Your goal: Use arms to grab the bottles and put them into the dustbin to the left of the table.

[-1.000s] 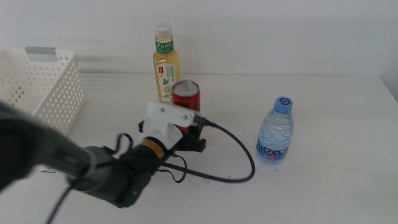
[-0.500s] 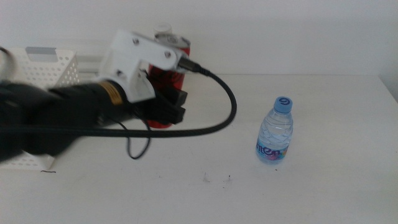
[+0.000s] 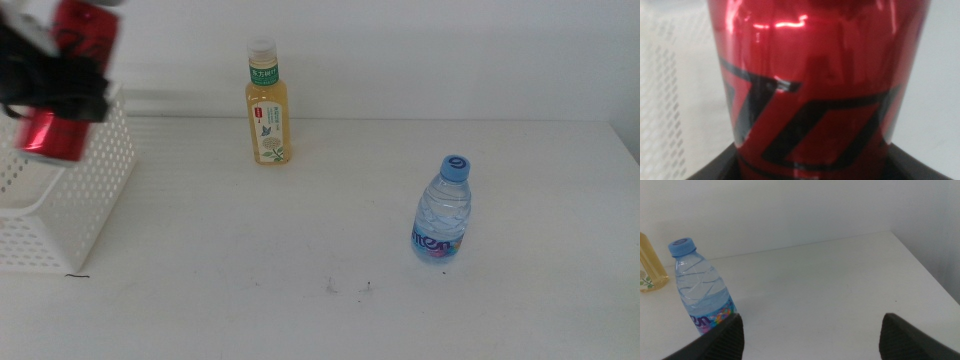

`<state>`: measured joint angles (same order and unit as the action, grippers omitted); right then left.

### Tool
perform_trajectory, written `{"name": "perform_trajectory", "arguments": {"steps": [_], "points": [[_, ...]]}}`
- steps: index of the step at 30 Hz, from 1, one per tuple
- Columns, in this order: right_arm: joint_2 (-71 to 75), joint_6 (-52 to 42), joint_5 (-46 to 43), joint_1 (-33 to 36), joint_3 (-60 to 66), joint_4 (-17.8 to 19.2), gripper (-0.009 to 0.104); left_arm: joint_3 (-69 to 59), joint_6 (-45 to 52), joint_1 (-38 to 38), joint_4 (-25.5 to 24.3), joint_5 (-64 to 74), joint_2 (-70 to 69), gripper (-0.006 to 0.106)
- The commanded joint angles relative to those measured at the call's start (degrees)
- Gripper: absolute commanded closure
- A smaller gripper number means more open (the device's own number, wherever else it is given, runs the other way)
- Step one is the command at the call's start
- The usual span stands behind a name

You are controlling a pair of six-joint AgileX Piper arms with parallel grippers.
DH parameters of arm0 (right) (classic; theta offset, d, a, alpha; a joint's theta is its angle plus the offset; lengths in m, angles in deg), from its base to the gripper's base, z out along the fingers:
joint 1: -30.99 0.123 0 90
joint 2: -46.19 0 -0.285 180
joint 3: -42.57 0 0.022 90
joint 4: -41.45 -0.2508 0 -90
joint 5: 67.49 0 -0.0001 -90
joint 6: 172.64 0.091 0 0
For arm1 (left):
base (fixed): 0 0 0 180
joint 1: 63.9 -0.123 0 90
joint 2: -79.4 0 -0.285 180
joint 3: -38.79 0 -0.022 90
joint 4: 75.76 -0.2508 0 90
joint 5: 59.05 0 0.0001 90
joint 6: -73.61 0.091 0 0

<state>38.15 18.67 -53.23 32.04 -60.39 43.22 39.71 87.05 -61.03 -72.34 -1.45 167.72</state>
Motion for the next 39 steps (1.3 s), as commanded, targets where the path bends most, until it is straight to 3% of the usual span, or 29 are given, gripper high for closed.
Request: {"name": "perform_trajectory", "arguments": {"steps": [1, 13, 20, 23, 29, 33, 37, 38, 39], "points": [[0.25, -0.41, -0.57, -0.39, 0.18, 0.43, 0.005, 5.03, 3.08, -4.54, 0.45, 5.72, 2.6, 0.089], [0.25, -0.41, -0.57, -0.39, 0.18, 0.43, 0.005, 21.95, 6.26, -15.77, -0.08, 12.37, 19.55, 0.089], [0.25, -0.41, -0.57, -0.39, 0.18, 0.43, 0.005, 28.98, 8.92, -15.99, 0.43, 12.37, 31.36, 0.089], [0.25, -0.41, -0.57, -0.39, 0.18, 0.43, 0.005, 28.98, 9.03, -15.99, -2.02, 11.92, 34.96, 0.089], [0.25, -0.41, -0.57, -0.39, 0.18, 0.43, 0.005, 28.98, 8.61, -15.99, -3.99, 7.6, 39.62, 0.081], [0.25, -0.41, -0.57, -0.39, 0.18, 0.43, 0.005, 28.98, 8.52, -16.09, -3.43, 5.38, 42.29, 0.066], [0.25, -0.41, -0.57, -0.39, 0.18, 0.43, 0.005, 28.98, 8.52, -16.09, -2.53, 5.38, 43.54, 0.043], [0.25, -0.41, -0.57, -0.39, 0.18, 0.43, 0.005, 29.34, 6.69, -16.09, -2.57, 5.65, 43.16, 0.016], [0.25, -0.41, -0.57, -0.39, 0.18, 0.43, 0.005, 29.59, 5.94, -16.09, -2.57, 6.13, 42.89, 0.009]]}}
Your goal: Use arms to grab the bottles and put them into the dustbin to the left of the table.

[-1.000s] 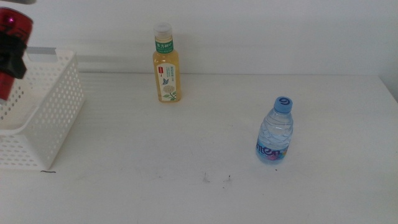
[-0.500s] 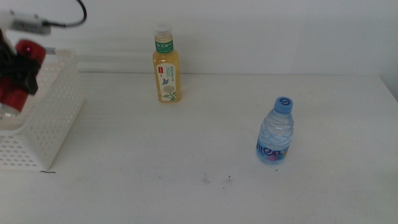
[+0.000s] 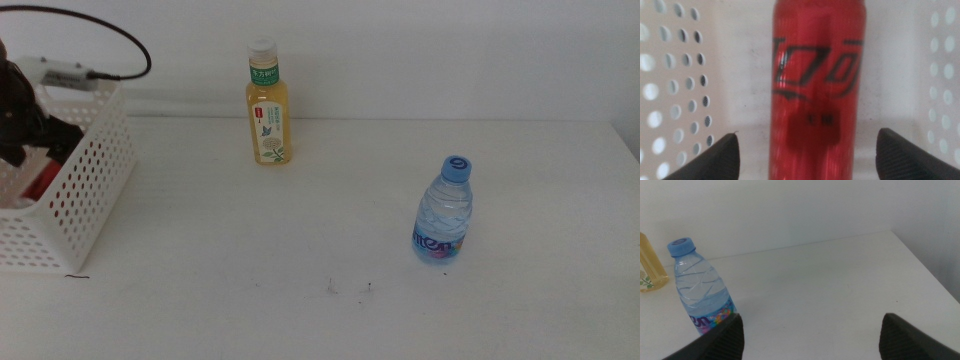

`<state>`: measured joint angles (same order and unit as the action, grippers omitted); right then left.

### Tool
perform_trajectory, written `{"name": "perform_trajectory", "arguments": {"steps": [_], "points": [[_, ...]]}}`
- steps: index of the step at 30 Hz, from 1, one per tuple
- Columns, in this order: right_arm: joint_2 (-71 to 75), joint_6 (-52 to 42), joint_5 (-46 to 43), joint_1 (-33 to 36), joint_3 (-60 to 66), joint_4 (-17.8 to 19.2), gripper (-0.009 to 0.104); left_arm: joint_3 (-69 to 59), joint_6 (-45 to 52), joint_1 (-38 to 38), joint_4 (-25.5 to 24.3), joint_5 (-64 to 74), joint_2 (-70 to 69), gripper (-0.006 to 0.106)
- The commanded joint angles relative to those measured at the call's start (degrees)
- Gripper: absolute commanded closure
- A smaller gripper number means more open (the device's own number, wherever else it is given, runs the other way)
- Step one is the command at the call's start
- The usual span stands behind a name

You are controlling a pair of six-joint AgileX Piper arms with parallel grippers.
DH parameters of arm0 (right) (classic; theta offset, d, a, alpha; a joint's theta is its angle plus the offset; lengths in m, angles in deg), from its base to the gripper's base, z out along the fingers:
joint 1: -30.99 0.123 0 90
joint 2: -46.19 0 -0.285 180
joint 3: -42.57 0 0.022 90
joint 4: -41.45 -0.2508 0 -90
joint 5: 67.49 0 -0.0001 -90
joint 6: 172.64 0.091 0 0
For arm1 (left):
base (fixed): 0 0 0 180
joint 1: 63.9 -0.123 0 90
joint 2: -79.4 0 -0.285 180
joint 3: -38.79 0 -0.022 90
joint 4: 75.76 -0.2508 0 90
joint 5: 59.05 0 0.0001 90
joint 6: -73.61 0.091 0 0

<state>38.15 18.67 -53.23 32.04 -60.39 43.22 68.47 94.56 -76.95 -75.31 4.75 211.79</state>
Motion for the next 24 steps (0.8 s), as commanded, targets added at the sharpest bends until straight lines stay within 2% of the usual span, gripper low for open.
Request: {"name": "perform_trajectory", "arguments": {"steps": [1, 6, 9, 12, 14, 17, 20, 22, 24], "points": [[0.25, -0.41, -0.57, -0.39, 0.18, 0.43, 0.005, 0.83, -1.94, -0.16, 0.41, 0.43, -1.85, 0.007], [0.25, -0.41, -0.57, -0.39, 0.18, 0.43, 0.005, 0.83, -5.92, 0.34, 0.21, 3.3, -6.9, 0.007], [0.25, -0.41, -0.57, -0.39, 0.18, 0.43, 0.005, -0.3, -10.73, 2.08, -1.61, 4.58, -11.7, 0.007], [0.25, -0.41, -0.57, -0.39, 0.18, 0.43, 0.005, -7.2, -15.71, 5.83, -4.78, -1.53, -19.78, 0.007], [0.25, -0.41, -0.57, -0.39, 0.18, 0.43, 0.005, -14.81, -22.35, 9.58, -10.24, -9.66, -26.29, 0.007], [0.25, -0.41, -0.57, -0.39, 0.18, 0.43, 0.005, -29.02, -38.26, 17.98, -20.06, -22.93, -37.7, 0.007], [0.25, -0.41, -0.57, -0.39, 0.18, 0.43, 0.005, -43.71, -55.6, 26.81, -33.03, -36.66, -48.81, 0.007], [0.25, -0.41, -0.57, -0.39, 0.18, 0.43, 0.005, -53.04, -66.13, 31.79, -43.46, -45.89, -54.23, 0.007], [0.25, -0.41, -0.57, -0.39, 0.18, 0.43, 0.005, -61.0, -71.33, 34.79, -52.21, -55.04, -57.51, 0.007]]}}
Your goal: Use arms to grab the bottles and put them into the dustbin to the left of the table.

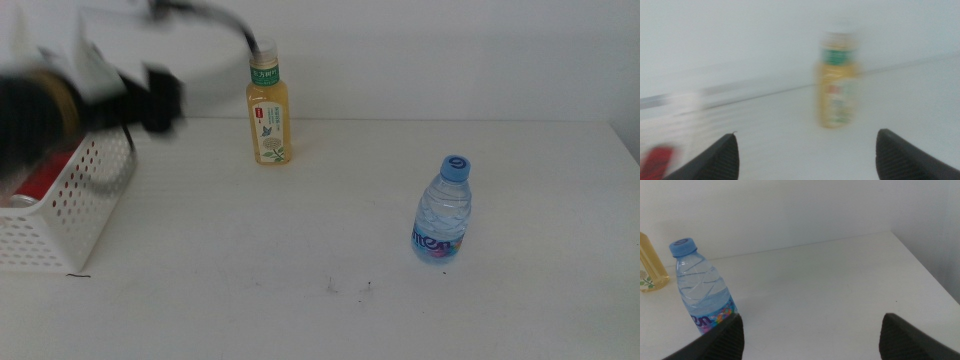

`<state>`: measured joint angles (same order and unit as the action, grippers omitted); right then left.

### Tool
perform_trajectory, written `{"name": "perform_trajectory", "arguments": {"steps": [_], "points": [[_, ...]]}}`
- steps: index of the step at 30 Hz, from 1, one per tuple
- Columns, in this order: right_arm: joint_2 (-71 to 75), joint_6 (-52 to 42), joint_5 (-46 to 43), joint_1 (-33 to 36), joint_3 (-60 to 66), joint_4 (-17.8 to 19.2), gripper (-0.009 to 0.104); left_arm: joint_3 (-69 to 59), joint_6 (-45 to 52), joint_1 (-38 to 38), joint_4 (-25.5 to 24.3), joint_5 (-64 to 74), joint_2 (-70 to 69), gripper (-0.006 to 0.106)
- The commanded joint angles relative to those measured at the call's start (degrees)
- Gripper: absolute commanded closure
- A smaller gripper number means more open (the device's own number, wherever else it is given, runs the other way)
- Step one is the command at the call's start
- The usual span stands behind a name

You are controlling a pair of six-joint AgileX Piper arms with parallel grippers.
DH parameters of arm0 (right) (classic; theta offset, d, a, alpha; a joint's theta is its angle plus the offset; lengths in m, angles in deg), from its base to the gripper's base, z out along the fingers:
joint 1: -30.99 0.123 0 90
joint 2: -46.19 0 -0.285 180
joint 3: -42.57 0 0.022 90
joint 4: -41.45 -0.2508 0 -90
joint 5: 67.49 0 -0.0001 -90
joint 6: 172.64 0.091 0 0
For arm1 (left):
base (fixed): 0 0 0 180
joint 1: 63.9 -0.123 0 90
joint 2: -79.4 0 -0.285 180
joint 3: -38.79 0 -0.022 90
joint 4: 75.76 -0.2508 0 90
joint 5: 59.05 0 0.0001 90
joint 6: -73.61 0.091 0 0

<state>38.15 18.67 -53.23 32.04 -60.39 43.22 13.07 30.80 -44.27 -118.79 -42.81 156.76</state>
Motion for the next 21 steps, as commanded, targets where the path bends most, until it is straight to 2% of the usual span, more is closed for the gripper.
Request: {"name": "perform_trajectory", "arguments": {"steps": [1, 4, 8, 9, 13, 15, 17, 21], "points": [[0.25, -0.41, -0.57, -0.39, 0.18, 0.43, 0.005, -8.81, -9.69, 2.8, -11.96, -11.54, -3.7, 0.007], [0.25, -0.41, -0.57, -0.39, 0.18, 0.43, 0.005, -15.54, -12.94, 1.93, -14.45, -18.55, -4.88, 0.007], [0.25, -0.41, -0.57, -0.39, 0.18, 0.43, 0.005, -23.42, -10.86, -2.63, -11.68, -32.08, -4.46, 0.007], [0.25, -0.41, -0.57, -0.39, 0.18, 0.43, 0.005, -25.57, -8.11, -4.39, -9.34, -36.62, -4.19, 0.007], [0.25, -0.41, -0.57, -0.39, 0.18, 0.43, 0.005, -34.71, 7.0, -9.76, 8.03, -55.88, -2.72, 0.007], [0.25, -0.41, -0.57, -0.39, 0.18, 0.43, 0.005, -37.62, 9.88, -10.53, 13.09, -62.39, -2.61, 0.007], [0.25, -0.41, -0.57, -0.39, 0.18, 0.43, 0.005, -38.79, 11.26, -10.53, 15.97, -65.01, -2.61, 0.007], [0.25, -0.41, -0.57, -0.39, 0.18, 0.43, 0.005, -38.79, 11.53, -10.53, 16.09, -64.93, -2.83, 0.007]]}}
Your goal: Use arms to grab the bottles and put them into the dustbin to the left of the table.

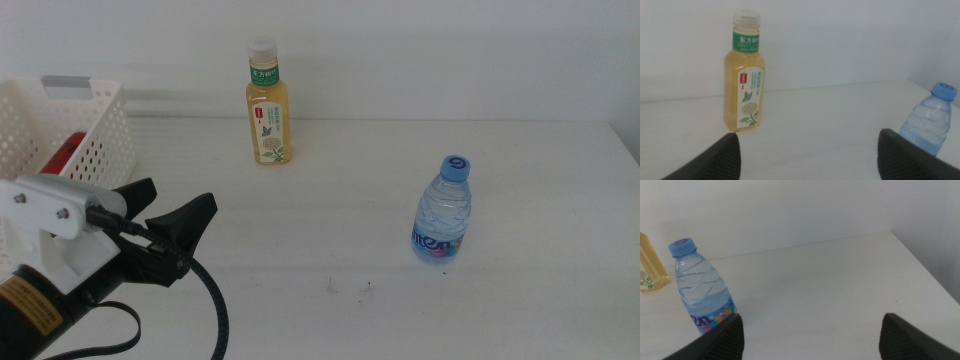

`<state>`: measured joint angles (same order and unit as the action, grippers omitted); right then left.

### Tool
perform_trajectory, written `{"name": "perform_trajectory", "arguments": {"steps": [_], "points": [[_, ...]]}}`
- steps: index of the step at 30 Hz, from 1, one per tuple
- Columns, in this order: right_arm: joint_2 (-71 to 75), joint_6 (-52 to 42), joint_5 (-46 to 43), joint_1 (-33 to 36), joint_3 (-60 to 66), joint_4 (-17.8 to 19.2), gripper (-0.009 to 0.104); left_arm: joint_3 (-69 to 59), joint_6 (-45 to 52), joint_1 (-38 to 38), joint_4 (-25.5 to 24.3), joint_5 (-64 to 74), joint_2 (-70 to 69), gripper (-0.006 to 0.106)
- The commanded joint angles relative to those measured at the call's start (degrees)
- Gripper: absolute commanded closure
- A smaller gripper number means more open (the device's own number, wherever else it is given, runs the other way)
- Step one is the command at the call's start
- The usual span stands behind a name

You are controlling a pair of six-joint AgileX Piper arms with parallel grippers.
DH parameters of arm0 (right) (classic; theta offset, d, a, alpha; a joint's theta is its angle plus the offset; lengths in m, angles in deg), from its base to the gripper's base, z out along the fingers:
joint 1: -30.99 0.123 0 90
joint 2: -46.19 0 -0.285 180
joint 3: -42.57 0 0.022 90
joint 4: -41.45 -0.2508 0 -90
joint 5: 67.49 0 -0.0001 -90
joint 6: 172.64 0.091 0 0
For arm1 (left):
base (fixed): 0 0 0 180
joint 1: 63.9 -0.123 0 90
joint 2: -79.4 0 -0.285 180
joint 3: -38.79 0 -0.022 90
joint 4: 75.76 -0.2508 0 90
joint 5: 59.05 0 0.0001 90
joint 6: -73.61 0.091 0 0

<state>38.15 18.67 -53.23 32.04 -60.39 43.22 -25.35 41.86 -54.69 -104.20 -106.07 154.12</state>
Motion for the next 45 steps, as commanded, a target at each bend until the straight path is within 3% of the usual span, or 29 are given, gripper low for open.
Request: {"name": "perform_trajectory", "arguments": {"steps": [1, 6, 14, 29, 33, 39, 45], "points": [[0.25, -0.41, -0.57, -0.39, 0.18, 0.43, 0.005, -0.37, 0.47, -0.11, 1.51, -1.66, -0.18, 0.007], [0.25, -0.41, -0.57, -0.39, 0.18, 0.43, 0.005, -0.37, 0.77, -0.11, 1.22, 0.78, -0.18, 0.007], [0.25, -0.41, -0.57, -0.39, 0.18, 0.43, 0.005, -0.37, 15.27, 0.01, 13.12, 0.25, -0.08, 0.007], [0.25, -0.41, -0.57, -0.39, 0.18, 0.43, 0.005, -0.27, 13.9, 0.01, 12.98, -0.39, 1.06, 0.007], [0.25, -0.41, -0.57, -0.39, 0.18, 0.43, 0.005, 1.42, 14.34, 0.01, 13.71, -3.18, 7.06, 0.007], [0.25, -0.41, -0.57, -0.39, 0.18, 0.43, 0.005, 7.65, 10.56, 0.15, 10.7, -10.39, 21.47, 0.007], [0.25, -0.41, -0.57, -0.39, 0.18, 0.43, 0.005, 17.98, 9.2, 4.97, 14.32, -13.18, 35.12, 0.007]]}}
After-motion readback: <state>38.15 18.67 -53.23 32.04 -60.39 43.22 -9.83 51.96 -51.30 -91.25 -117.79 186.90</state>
